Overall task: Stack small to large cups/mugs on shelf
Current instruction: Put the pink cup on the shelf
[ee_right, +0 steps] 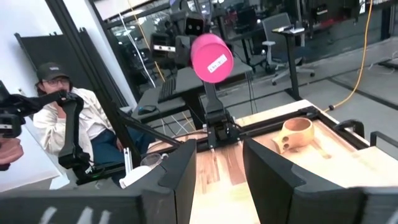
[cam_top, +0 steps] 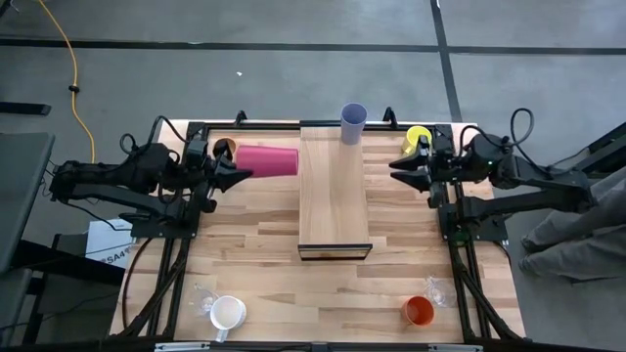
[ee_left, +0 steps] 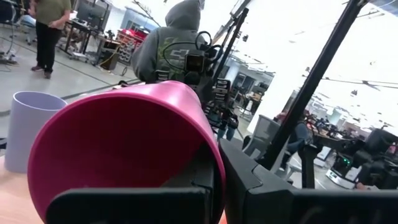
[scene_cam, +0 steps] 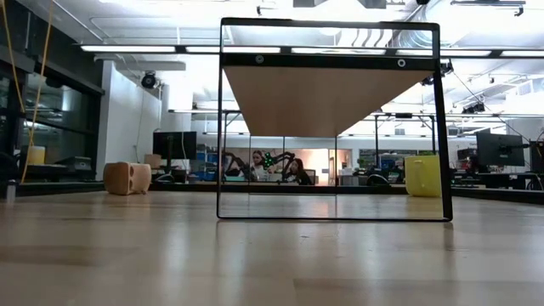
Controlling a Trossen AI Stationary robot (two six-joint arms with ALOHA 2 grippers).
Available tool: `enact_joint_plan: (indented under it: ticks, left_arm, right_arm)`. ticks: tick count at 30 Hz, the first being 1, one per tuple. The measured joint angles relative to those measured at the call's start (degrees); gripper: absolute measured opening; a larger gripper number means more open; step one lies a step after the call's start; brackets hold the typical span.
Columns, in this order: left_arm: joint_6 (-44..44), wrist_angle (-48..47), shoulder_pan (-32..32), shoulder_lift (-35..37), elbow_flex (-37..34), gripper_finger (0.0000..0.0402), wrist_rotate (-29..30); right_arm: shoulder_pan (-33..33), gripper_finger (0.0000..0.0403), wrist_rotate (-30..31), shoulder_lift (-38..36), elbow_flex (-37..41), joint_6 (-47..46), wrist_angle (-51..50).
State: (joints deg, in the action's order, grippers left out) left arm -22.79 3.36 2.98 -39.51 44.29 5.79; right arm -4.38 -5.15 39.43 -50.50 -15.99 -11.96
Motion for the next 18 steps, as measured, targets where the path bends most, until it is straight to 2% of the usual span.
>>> enact_joint_plan:
  ticks: [7,9,13,18]
  left_arm:
    - [-1.5,-0.3,0.0,-0.9,0.3,0.0000,2.2]
    - [-2.6,-4.5,0.0,-3.2,3.0,0.0000,4.3]
    - [-3.1,-21.3,0.1,-12.7,16.3,0.0000,9.4]
    - [-5.4,-48.0,4.6,-30.5,41.8,0.0000,10.7]
  right_arm:
    - [0.0,0.0124,0.0,-1.3,0.0,0.0,0.0]
    - [0.0,0.0124,0.0,-1.3,0.0,0.0,0.0]
    - [0.0,0.0124,0.0,-1.3,0.0,0.0,0.0]
    - [0.0,0.0124,0.0,-1.3,0.0,0.0,-0.1]
